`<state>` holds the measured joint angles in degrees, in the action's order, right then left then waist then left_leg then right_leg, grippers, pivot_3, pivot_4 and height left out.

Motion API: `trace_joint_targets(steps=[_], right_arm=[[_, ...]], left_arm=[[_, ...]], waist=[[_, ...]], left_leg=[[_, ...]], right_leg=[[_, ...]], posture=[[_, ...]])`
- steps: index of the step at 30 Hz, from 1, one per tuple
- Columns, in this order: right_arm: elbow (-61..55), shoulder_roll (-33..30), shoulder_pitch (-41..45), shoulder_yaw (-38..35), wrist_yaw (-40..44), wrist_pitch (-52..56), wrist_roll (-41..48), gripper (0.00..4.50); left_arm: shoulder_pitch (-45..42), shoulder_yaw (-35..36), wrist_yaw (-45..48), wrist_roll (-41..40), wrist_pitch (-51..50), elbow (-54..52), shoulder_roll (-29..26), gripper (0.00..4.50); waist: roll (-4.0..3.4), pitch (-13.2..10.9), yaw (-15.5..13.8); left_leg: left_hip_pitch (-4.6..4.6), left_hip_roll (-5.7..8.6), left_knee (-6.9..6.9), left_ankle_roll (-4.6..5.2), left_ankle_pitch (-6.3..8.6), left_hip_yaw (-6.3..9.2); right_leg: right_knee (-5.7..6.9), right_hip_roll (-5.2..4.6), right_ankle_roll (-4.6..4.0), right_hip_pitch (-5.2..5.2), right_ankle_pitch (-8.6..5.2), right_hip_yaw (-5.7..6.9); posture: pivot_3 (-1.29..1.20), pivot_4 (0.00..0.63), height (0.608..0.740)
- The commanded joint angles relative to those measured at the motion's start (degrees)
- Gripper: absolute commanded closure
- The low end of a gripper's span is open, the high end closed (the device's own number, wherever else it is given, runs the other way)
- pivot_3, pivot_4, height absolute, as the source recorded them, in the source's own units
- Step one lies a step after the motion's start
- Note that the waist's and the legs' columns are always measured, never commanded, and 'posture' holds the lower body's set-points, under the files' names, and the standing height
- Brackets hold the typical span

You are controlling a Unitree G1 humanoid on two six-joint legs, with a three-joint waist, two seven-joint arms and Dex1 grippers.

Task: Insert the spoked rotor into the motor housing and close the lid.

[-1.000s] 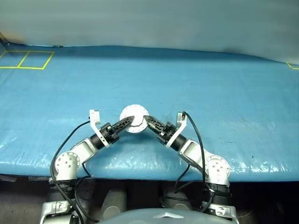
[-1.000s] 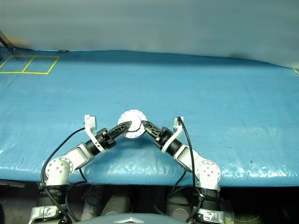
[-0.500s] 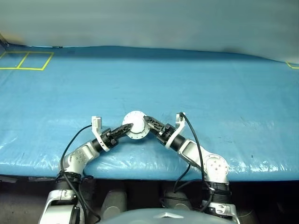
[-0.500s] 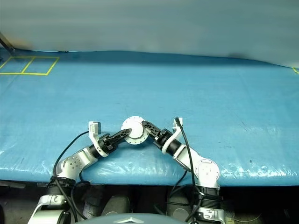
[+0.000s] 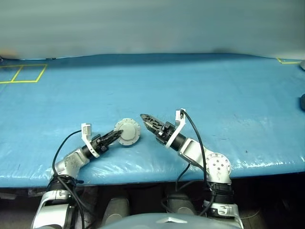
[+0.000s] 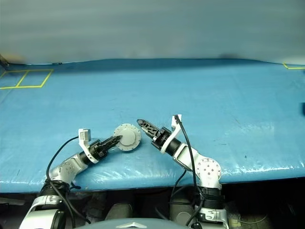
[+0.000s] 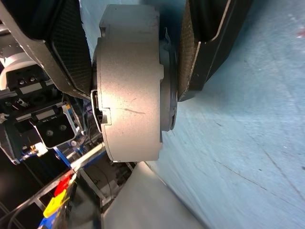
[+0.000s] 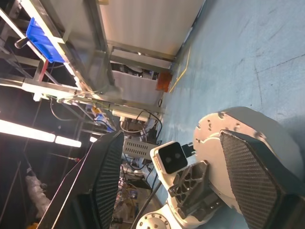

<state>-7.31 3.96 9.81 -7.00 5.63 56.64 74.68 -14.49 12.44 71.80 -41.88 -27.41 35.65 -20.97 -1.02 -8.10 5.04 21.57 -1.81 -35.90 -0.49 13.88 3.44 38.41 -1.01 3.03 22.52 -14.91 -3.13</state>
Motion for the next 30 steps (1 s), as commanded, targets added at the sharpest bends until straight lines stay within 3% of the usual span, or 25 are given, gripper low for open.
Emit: trace_joint_targets(steps=[1, 6, 10, 14, 24, 30], right_arm=[[-1.7, 0.2, 0.3, 0.4, 0.8, -0.3, 1.2, 1.15], [-1.5, 0.1, 0.4, 0.6, 0.9, -0.3, 1.0, 1.15], [-1.1, 0.1, 0.5, 1.1, 0.9, -0.5, 0.9, 1.15], [-1.0, 0.1, 0.4, 1.1, 0.9, -0.7, 0.8, 1.15], [-2.0, 0.1, 0.0, 1.3, 0.9, -2.4, -0.9, 1.15], [-7.9, -4.2, 0.0, 3.3, 0.9, -9.1, -13.1, 1.15]], left_arm=[[-0.3, 4.8, -2.3, -4.8, -3.6, -2.1, 2.1, 2.12], [-3.9, 6.1, -23.3, -9.0, -9.3, -20.6, 13.4, 2.12], [-2.8, 6.1, -34.3, -12.1, -12.0, -33.6, 18.8, 2.12], [-2.8, 7.9, -46.2, -15.4, -11.2, -43.4, 22.9, 2.12], [-0.2, 14.2, -59.1, -13.3, -5.3, -48.2, 19.2, 2.12], [4.4, 14.2, -59.9, -8.7, -2.5, -47.6, 14.6, 2.12]], waist=[[0.01, 0.0, 0.2], [0.57, -0.3, -2.1], [0.96, -0.6, -1.5], [1.12, -0.7, -1.6], [1.29, -0.8, -1.6], [1.33, -0.8, -2.0]], left_leg=[[0.02, -0.06, 0.01, 0.0, 0.0, 0.0], [0.69, -0.29, -0.24, -0.03, -0.01, 0.28], [2.01, -0.33, -1.17, -0.36, 0.11, 0.3], [2.04, -0.27, -1.16, -0.44, 0.16, 0.15], [1.99, -0.28, -1.18, -0.43, 0.16, 0.16], [2.07, -0.24, -1.17, -0.45, 0.16, 0.14]], right_leg=[[0.12, 0.08, -0.07, 0.07, -0.04, -0.03], [0.11, 0.44, -0.14, 0.4, -0.07, -0.03], [0.12, 0.48, -0.27, 1.26, 0.27, -0.15], [-0.03, 0.4, -0.12, 1.26, 0.36, -0.29], [-0.06, 0.51, -0.11, 1.21, 0.36, -0.3], [-0.27, 0.44, -0.03, 1.2, 0.41, -0.29]], posture=[[0.0, 0.15, 0.74], [0.0, 0.15, 0.74], [0.0, 0.15, 0.74], [0.0, 0.15, 0.74], [0.0, 0.15, 0.74], [0.0, 0.15, 0.74]])
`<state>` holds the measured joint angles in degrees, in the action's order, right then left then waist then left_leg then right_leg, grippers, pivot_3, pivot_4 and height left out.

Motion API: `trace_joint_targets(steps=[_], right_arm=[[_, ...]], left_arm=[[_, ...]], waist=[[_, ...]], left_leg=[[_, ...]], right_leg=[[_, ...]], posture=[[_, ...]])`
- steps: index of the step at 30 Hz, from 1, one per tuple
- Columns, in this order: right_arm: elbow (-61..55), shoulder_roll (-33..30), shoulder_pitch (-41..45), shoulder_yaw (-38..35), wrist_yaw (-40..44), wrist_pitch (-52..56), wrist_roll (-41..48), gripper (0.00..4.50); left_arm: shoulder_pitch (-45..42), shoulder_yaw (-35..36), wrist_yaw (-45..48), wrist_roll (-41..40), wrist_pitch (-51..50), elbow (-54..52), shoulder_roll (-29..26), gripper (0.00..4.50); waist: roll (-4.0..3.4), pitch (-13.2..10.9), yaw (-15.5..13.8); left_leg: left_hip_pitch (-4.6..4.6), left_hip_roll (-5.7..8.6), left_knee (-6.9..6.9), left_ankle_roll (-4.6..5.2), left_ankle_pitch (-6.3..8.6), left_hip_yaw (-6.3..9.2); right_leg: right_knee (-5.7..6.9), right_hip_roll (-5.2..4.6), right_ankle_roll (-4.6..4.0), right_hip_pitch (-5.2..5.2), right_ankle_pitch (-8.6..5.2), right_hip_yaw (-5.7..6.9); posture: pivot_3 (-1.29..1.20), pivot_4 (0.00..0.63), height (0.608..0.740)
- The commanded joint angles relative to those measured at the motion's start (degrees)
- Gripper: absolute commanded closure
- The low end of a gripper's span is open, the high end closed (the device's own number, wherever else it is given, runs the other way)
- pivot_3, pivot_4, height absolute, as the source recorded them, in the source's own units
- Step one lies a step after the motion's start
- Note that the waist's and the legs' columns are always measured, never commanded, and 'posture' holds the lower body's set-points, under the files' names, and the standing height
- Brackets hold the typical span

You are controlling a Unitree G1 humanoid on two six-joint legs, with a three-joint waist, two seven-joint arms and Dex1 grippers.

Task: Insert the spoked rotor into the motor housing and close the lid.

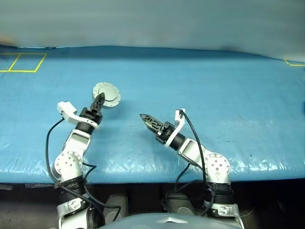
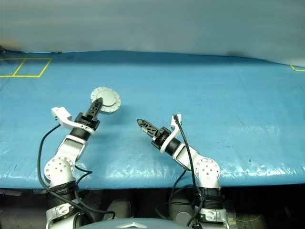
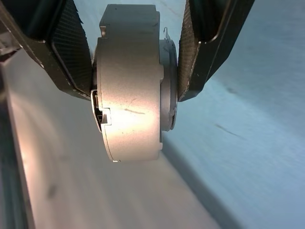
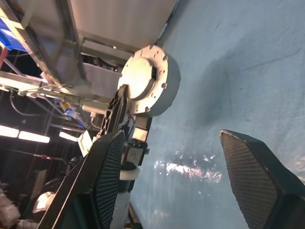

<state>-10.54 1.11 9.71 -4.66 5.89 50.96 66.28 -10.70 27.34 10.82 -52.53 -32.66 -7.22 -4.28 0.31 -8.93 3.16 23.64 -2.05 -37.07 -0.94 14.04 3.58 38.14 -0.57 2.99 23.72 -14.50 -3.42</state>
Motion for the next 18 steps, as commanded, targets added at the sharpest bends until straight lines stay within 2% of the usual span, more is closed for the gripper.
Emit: trace_joint_targets(steps=[1, 4, 12, 18], right_arm=[[-5.9, -2.6, 0.1, 1.8, 1.2, -4.3, -6.9, 1.15], [-7.9, -4.5, 0.0, 3.5, 2.8, -5.8, -10.4, 1.15], [-6.8, -3.1, -0.3, 5.3, 3.1, -6.2, -13.8, 1.15], [-7.4, -3.0, -1.8, 6.4, 3.3, -5.5, -15.4, 1.15]], left_arm=[[1.1, -0.7, 1.4, 2.4, 3.1, -4.1, -2.7, 2.12], [1.5, -1.0, 2.7, 4.8, 4.6, -1.7, -4.7, 2.12], [-2.0, -1.4, 5.2, 10.5, 7.9, 12.1, -7.8, 2.12], [-3.0, 0.4, 3.1, 12.9, 10.3, 15.4, -9.2, 0.26]], waist=[[0.01, 0.0, -0.2], [0.07, 0.0, -0.7], [0.12, -0.1, -0.9], [0.13, -0.1, -0.9]], left_leg=[[0.01, 0.01, 0.0, -0.01, 0.0, -0.01], [0.01, 0.01, 0.0, -0.05, -0.01, 0.0], [-0.08, -0.02, 0.0, -0.28, -0.15, -0.01], [-0.1, -0.02, -0.01, -0.33, -0.18, -0.06]], right_leg=[[-0.02, -0.01, 0.01, 0.0, 0.01, 0.0], [-0.03, -0.01, 0.02, 0.0, 0.01, 0.0], [0.0, 0.05, 0.04, -0.05, 0.07, -0.02], [0.0, 0.03, 0.1, -0.07, 0.12, -0.1]], posture=[[0.0, 0.15, 0.74], [0.0, 0.15, 0.74], [0.0, 0.15, 0.74], [0.0, 0.15, 0.74]])
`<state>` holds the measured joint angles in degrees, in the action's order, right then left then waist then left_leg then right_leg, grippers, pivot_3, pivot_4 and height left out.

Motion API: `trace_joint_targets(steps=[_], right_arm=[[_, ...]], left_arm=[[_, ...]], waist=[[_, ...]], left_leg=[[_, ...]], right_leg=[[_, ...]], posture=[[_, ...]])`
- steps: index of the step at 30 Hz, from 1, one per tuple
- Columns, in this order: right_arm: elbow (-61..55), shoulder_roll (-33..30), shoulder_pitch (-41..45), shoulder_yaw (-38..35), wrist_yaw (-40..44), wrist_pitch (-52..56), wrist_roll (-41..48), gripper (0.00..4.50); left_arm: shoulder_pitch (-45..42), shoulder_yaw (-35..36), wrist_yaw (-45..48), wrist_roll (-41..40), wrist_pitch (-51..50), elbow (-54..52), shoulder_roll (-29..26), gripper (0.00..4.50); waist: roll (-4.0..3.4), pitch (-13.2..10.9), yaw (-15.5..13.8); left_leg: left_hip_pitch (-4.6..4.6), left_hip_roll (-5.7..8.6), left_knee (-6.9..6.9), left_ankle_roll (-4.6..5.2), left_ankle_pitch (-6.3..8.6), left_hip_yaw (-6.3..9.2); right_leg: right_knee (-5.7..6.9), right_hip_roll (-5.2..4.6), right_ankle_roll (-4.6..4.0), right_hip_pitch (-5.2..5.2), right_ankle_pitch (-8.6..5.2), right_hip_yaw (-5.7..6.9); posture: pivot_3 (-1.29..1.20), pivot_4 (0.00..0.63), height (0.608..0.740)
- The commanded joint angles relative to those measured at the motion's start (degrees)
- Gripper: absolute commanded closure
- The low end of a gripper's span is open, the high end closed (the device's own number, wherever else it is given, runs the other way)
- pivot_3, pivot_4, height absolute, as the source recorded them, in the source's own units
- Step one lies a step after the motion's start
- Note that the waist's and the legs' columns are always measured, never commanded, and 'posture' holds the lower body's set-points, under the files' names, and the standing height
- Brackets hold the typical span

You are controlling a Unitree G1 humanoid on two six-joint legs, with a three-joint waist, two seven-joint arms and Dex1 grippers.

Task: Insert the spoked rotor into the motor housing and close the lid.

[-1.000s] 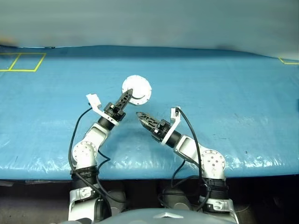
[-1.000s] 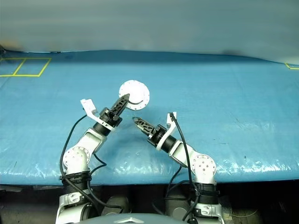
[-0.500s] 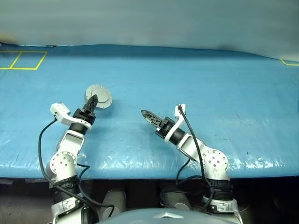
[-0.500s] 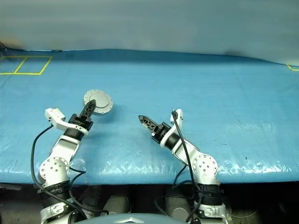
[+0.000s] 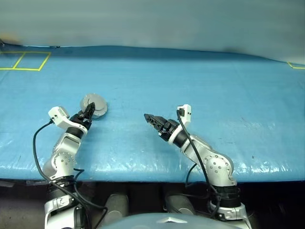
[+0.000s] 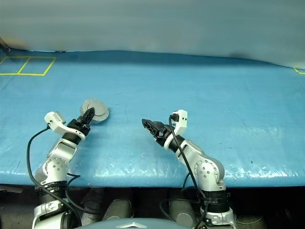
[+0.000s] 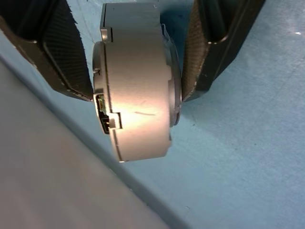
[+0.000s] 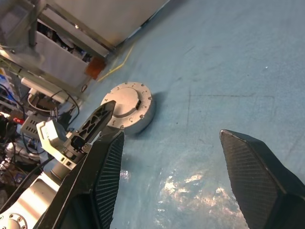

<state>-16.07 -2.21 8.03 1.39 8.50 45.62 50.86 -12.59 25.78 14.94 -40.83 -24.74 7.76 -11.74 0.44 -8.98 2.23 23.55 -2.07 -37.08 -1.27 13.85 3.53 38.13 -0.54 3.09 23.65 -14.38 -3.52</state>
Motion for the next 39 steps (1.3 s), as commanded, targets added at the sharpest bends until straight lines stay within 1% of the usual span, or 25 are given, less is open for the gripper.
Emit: trace_joint_targets(steps=[1, 10, 12, 15, 18, 23, 27, 30, 33, 35, 37, 39], right_arm=[[-1.9, 0.4, -0.3, 0.4, 0.9, -0.2, -0.2, 1.15], [-1.2, 0.9, -0.8, 1.1, 2.4, -0.6, -1.6, 1.15], [-0.9, 1.1, -0.8, 1.3, 2.6, -0.6, -2.1, 1.15], [-1.0, 1.0, -0.8, 1.8, 3.3, -0.4, -2.6, 1.15], [-1.2, 0.7, -0.7, 1.9, 3.7, -0.5, -3.3, 1.15], [-4.1, -2.4, -0.2, 3.4, 5.1, -2.9, -8.0, 1.15], [-8.3, -7.5, -1.2, 5.7, 7.9, -7.7, -14.6, 1.15], [-10.6, -10.0, -1.9, 5.4, 8.4, -9.2, -16.8, 1.15], [-12.6, -12.6, -2.6, 4.9, 8.3, -11.0, -20.2, 1.15], [-13.9, -15.1, -3.4, 6.0, 8.2, -12.4, -24.1, 1.15], [-14.8, -17.4, -4.7, 7.5, 8.3, -14.0, -28.0, 1.15], [-15.3, -20.2, -6.6, 9.9, 9.1, -15.2, -31.8, 1.15]], left_arm=[[-1.2, 2.7, -1.2, 1.4, 2.8, 1.3, -2.3, 0.26], [-2.6, 10.5, -3.3, 2.2, 7.6, 9.8, -9.4, 0.26], [-3.0, 11.5, -2.4, 2.2, 8.6, 11.2, -10.8, 0.26], [-4.0, 12.8, -0.7, 0.7, 9.1, 11.7, -11.9, 0.26], [-4.7, 12.6, 1.9, -0.5, 8.6, 10.0, -12.4, 0.26], [-5.2, 7.2, 7.6, -3.4, 6.0, -0.9, -10.8, 0.26], [-4.2, -0.9, 13.6, -6.4, 2.0, -13.4, -10.1, 0.26], [-3.0, -6.9, 17.3, -6.7, -0.4, -20.1, -10.7, 0.26], [0.1, -16.3, 22.2, -0.4, 0.0, -24.2, -12.9, 0.26], [2.4, -22.9, 25.5, 5.1, 2.5, -25.4, -14.2, 0.26], [3.7, -26.0, 27.1, 5.3, 1.4, -25.7, -14.1, 0.26], [4.6, -28.4, 27.1, 7.1, 1.9, -25.2, -13.2, 0.26]], waist=[[0.0, 0.0, 0.1], [0.01, 0.0, 0.0], [0.03, 0.0, 0.0], [0.05, 0.0, -0.1], [0.07, 0.0, -0.2], [0.12, 0.0, -0.1], [0.13, 0.0, -0.1], [0.12, 0.0, 0.0], [0.09, 0.0, 0.5], [0.08, 0.0, 0.6], [0.09, 0.0, 0.5], [0.09, 0.0, 0.4]], left_leg=[[0.0, 0.0, 0.0, 0.0, 0.0, 0.0], [-0.04, -0.03, 0.0, -0.01, -0.01, 0.0], [-0.04, -0.03, 0.0, -0.02, -0.01, 0.0], [-0.03, -0.02, 0.0, -0.04, -0.02, 0.0], [-0.03, -0.02, 0.0, -0.07, -0.04, 0.01], [-0.01, 0.0, -0.02, -0.16, -0.09, -0.01], [-0.01, 0.01, -0.02, -0.19, -0.11, -0.02], [-0.03, 0.01, -0.01, -0.19, -0.11, -0.06], [-0.12, -0.01, 0.05, -0.18, -0.1, -0.14], [-0.17, -0.01, 0.07, -0.17, -0.1, -0.17], [-0.18, -0.01, 0.06, -0.17, -0.1, -0.19], [-0.15, -0.02, 0.02, -0.17, -0.1, -0.19]], right_leg=[[0.0, 0.0, 0.0, 0.0, 0.0, -0.01], [0.03, 0.02, -0.02, 0.0, 0.02, 0.0], [0.03, 0.01, -0.02, 0.0, 0.02, 0.0], [0.03, 0.0, -0.01, 0.0, 0.03, 0.01], [0.03, -0.01, 0.0, -0.01, 0.04, 0.02], [0.02, -0.04, 0.04, -0.02, 0.09, 0.0], [0.02, -0.06, 0.05, -0.02, 0.11, -0.01], [0.01, -0.05, 0.05, -0.03, 0.11, -0.05], [0.03, 0.0, 0.04, -0.02, 0.11, -0.17], [0.04, 0.02, 0.04, -0.03, 0.1, -0.22], [0.04, 0.02, 0.04, -0.03, 0.1, -0.24], [0.04, 0.03, 0.04, -0.02, 0.1, -0.24]], posture=[[0.0, 0.15, 0.74], [0.0, 0.15, 0.74], [0.0, 0.15, 0.74], [0.0, 0.15, 0.74], [0.0, 0.15, 0.74], [0.0, 0.15, 0.74], [0.0, 0.15, 0.74], [0.0, 0.15, 0.74], [0.0, 0.15, 0.74], [0.0, 0.15, 0.74], [0.0, 0.15, 0.74], [0.0, 0.15, 0.74]])
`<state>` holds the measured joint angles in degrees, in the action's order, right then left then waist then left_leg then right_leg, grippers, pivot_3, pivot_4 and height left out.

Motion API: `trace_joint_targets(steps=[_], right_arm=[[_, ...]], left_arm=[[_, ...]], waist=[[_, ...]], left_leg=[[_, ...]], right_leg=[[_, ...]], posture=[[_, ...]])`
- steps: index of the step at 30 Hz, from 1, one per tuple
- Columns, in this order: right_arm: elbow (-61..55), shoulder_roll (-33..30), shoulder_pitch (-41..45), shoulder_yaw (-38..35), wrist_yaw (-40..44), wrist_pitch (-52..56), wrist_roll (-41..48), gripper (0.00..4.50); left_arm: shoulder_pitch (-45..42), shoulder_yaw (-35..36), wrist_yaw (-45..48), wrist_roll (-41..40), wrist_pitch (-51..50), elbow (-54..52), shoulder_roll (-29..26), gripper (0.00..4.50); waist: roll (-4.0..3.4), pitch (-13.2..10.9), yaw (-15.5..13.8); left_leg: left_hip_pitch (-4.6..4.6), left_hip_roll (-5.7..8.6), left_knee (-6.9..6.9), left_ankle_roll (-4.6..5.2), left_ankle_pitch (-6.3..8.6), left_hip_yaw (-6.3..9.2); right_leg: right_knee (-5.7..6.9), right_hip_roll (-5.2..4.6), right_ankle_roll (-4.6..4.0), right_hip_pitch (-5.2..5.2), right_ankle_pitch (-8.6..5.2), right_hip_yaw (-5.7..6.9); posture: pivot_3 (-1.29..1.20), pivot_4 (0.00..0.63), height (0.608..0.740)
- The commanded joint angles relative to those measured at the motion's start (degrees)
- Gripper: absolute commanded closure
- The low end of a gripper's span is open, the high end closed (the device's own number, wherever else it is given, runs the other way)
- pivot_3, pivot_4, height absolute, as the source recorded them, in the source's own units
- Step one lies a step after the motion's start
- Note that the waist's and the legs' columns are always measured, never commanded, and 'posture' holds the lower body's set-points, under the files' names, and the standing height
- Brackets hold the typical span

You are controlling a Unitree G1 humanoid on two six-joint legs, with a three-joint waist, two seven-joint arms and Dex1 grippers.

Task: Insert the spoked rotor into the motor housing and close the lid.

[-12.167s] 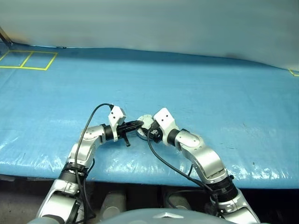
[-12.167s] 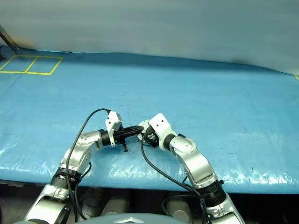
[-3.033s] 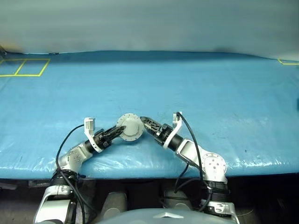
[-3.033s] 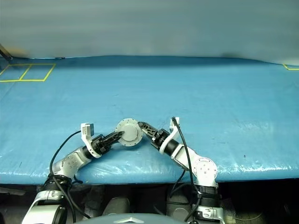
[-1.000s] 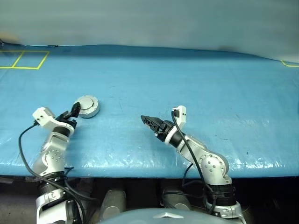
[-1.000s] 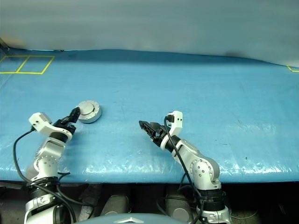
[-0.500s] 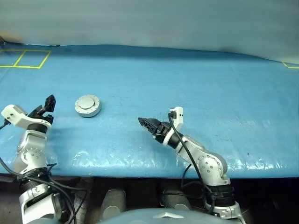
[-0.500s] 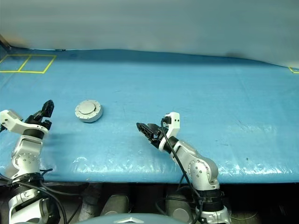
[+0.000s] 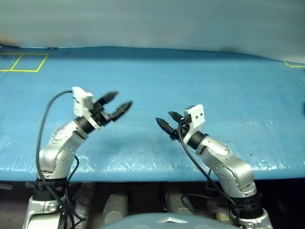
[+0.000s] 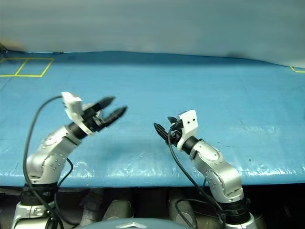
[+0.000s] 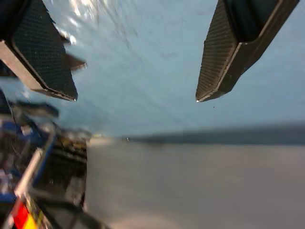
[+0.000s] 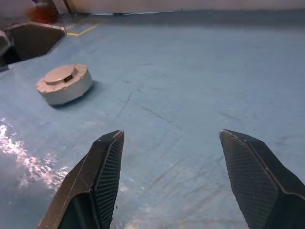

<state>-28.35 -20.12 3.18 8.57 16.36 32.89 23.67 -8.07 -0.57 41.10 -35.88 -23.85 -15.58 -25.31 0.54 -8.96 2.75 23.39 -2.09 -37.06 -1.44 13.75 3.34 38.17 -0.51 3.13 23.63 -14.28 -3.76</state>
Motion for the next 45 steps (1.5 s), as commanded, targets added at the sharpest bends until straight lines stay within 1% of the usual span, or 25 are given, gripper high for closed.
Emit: trace_joint_targets(steps=[1, 4, 8, 12, 17, 25, 37, 45], right_arm=[[-3.2, -3.0, -3.0, 3.5, 1.7, -2.9, -5.5, 1.15], [-2.4, -1.3, -6.7, 2.8, 0.8, -4.0, -5.8, 1.15], [0.3, 0.6, -9.5, 2.0, -1.6, -6.9, -9.6, 1.15], [1.2, 3.4, -11.1, 1.2, -3.5, -9.0, -11.3, 1.15], [1.1, 4.0, -10.5, 1.5, -2.2, -8.9, -12.0, 1.15], [1.3, 4.9, -10.3, 1.8, -1.5, -8.5, -12.5, 1.15], [1.2, 5.3, -10.3, 1.2, -1.0, -7.8, -13.4, 1.15], [1.3, 5.2, -10.0, 1.2, -1.0, -7.1, -14.0, 1.15]], left_arm=[[0.6, -3.5, 1.0, 3.9, 1.8, -1.3, 0.4, 0.26], [2.4, -6.5, 0.0, 9.6, 5.1, 1.5, 1.1, 0.26], [4.2, -6.8, -1.8, 12.7, 7.7, 3.5, 3.2, 0.26], [6.9, -7.6, -4.5, 19.5, 13.1, 7.9, 4.2, 0.26], [7.5, -5.9, -4.7, 18.8, 13.9, 8.4, 5.9, 0.26], [7.6, -3.9, -5.7, 17.8, 13.5, 7.8, 6.9, 0.26], [7.1, -3.5, -6.2, 18.4, 13.4, 7.3, 7.6, 0.26], [6.1, -3.1, -6.4, 18.5, 14.4, 9.2, 8.6, 0.26]], waist=[[0.0, 0.0, -0.3], [-0.02, 0.0, -0.5], [-0.01, 0.0, -0.6], [-0.02, 0.0, -0.7], [-0.01, 0.0, -0.8], [-0.02, 0.0, -0.7], [-0.02, 0.0, -0.7], [-0.02, 0.0, -0.7]], left_leg=[[-0.01, 0.0, -0.01, 0.0, 0.0, 0.0], [-0.05, 0.0, -0.01, 0.01, 0.0, -0.01], [-0.04, 0.01, -0.06, 0.01, 0.0, -0.07], [-0.06, 0.02, -0.1, 0.01, 0.0, -0.06], [-0.08, 0.01, -0.1, 0.01, 0.0, -0.08], [-0.1, 0.01, -0.1, 0.01, 0.0, -0.08], [-0.12, 0.02, -0.1, 0.01, 0.0, -0.08], [-0.13, 0.02, -0.11, 0.01, 0.0, -0.08]], right_leg=[[0.0, 0.0, 0.0, -0.01, 0.0, 0.0], [0.0, 0.01, 0.0, -0.04, -0.01, -0.03], [0.01, 0.0, 0.03, -0.04, 0.01, -0.1], [0.0, 0.0, 0.09, -0.08, 0.01, -0.12], [0.0, 0.0, 0.11, -0.1, 0.02, -0.14], [0.01, 0.0, 0.11, -0.12, 0.04, -0.14], [0.02, 0.0, 0.06, -0.14, 0.08, -0.14], [0.02, 0.0, 0.06, -0.15, 0.09, -0.14]], posture=[[0.0, 0.15, 0.74], [0.0, 0.15, 0.74], [0.0, 0.15, 0.74], [0.0, 0.15, 0.74], [0.0, 0.15, 0.74], [0.0, 0.15, 0.74], [0.0, 0.15, 0.74], [0.0, 0.15, 0.74]])
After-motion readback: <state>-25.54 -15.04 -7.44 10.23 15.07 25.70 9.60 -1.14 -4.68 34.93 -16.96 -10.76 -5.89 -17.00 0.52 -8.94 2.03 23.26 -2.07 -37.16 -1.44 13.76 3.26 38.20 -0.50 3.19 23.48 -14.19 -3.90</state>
